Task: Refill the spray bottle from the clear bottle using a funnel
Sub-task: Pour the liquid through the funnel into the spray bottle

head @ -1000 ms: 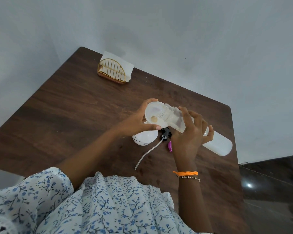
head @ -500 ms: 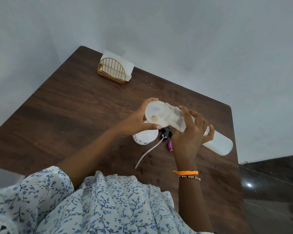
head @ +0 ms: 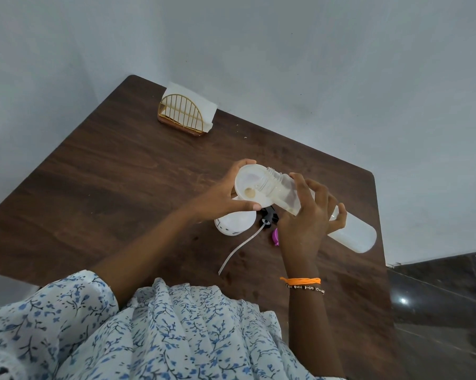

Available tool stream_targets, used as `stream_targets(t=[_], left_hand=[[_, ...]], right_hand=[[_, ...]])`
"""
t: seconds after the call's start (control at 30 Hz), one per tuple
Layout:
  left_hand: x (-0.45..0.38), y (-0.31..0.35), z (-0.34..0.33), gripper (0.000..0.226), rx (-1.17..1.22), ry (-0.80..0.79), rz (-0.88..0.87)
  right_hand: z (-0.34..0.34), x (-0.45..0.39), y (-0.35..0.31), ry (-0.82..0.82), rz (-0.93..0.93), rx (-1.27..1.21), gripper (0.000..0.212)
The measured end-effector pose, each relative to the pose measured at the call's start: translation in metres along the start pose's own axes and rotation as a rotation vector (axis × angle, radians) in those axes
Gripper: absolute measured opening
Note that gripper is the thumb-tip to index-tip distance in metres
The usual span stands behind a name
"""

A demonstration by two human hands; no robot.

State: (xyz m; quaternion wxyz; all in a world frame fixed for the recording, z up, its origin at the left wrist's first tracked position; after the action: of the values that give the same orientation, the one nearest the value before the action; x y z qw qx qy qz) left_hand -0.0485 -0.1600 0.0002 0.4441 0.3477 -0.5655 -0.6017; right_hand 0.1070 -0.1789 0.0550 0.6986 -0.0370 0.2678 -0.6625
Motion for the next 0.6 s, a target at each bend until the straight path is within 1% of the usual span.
stream_targets(t=[0.33,0.6], left_hand=[[-0.0001,-0.0017,-0.0005,0.082,0.004,0.0,0.013],[0.0005,-0.003,-0.0017,0.085,0.049,-0.009,-0.011]], right_hand=[[-0.001,0.0005,0.0016,0.003,0.005,0.007,0.069],[-0.0003,0.0022,0.0024,-0.003,0.005,0.015,0.071]])
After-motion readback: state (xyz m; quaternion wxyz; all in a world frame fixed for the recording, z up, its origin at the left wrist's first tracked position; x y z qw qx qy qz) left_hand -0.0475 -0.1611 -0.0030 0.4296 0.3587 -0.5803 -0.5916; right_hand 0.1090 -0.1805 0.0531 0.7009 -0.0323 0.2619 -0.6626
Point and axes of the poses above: each hand's wrist, its own x-axis away from the middle knuckle, its own z-axis out of the back of the hand, y = z × x, the point moved 2 cm from there along -x, towards the middle knuckle, and after that the axes turned 8 degrees about -y, right-handed, at the moved point
